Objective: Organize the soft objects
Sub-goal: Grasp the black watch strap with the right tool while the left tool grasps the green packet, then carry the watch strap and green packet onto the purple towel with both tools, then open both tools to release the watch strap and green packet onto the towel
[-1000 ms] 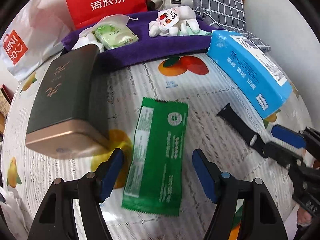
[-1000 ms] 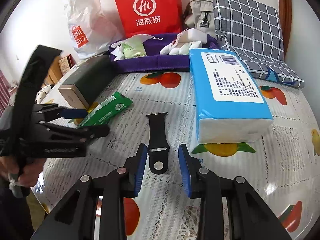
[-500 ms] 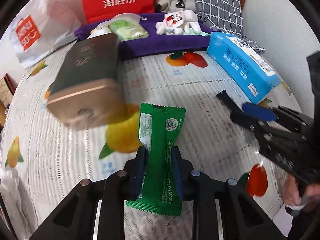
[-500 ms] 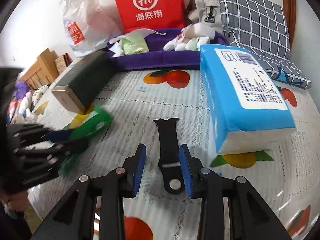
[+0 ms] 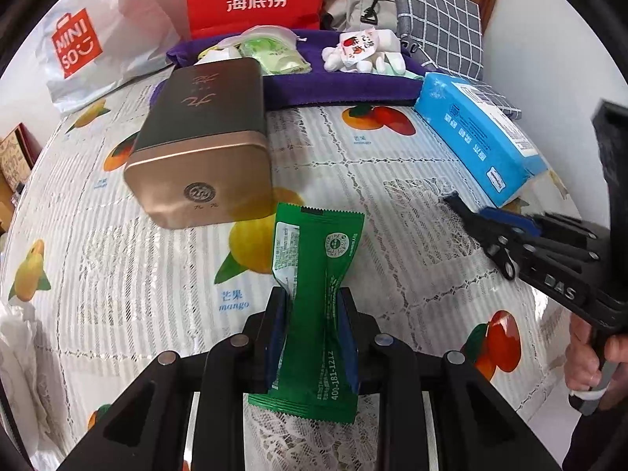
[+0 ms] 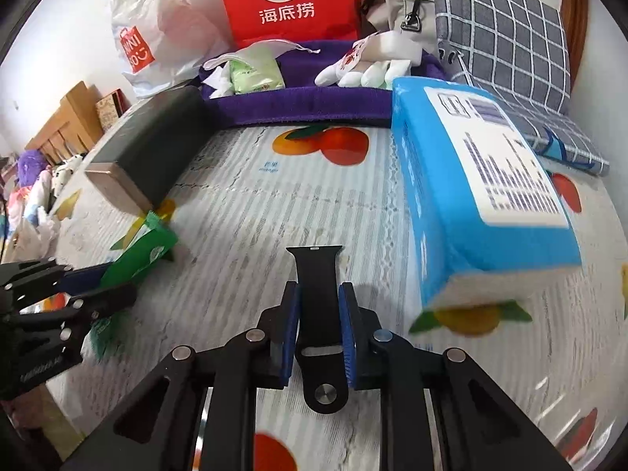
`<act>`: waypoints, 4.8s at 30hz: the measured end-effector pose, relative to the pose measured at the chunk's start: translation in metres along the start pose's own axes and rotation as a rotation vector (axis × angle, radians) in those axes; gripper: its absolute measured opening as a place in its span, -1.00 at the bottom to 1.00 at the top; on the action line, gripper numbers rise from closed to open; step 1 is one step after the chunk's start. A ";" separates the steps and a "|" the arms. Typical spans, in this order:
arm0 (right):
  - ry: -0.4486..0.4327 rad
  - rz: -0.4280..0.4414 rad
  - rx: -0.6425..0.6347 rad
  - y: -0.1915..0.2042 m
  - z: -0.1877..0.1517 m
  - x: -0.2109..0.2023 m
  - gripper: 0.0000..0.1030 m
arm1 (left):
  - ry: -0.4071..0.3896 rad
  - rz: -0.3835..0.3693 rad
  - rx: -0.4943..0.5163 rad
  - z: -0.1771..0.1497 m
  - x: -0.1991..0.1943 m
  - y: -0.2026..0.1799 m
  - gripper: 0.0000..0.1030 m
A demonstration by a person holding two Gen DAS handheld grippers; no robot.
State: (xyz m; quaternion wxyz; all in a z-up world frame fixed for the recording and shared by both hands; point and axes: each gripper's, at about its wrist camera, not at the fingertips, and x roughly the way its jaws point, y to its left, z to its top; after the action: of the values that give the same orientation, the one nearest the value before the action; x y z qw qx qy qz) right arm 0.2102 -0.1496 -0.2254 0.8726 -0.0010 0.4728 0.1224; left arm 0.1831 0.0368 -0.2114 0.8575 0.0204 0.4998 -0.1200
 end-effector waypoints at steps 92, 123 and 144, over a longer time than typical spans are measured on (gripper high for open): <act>-0.295 0.055 -0.013 -0.039 0.243 -0.023 -0.61 | -0.212 0.014 -0.318 0.249 -0.015 0.084 -0.53; -0.018 0.085 -0.079 -0.046 0.238 0.081 -0.59 | -0.067 0.029 -0.367 0.260 0.059 0.112 -0.52; -0.108 0.046 -0.051 -0.063 0.244 0.053 -0.18 | -0.020 -0.013 -0.379 0.261 0.075 0.102 -0.46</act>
State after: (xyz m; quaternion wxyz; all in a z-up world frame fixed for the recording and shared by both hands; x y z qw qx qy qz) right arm 0.4529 -0.1708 -0.1411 0.8935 -0.0058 0.4217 0.1545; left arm 0.4637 0.0817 -0.1543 0.8501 -0.1459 0.5052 -0.0293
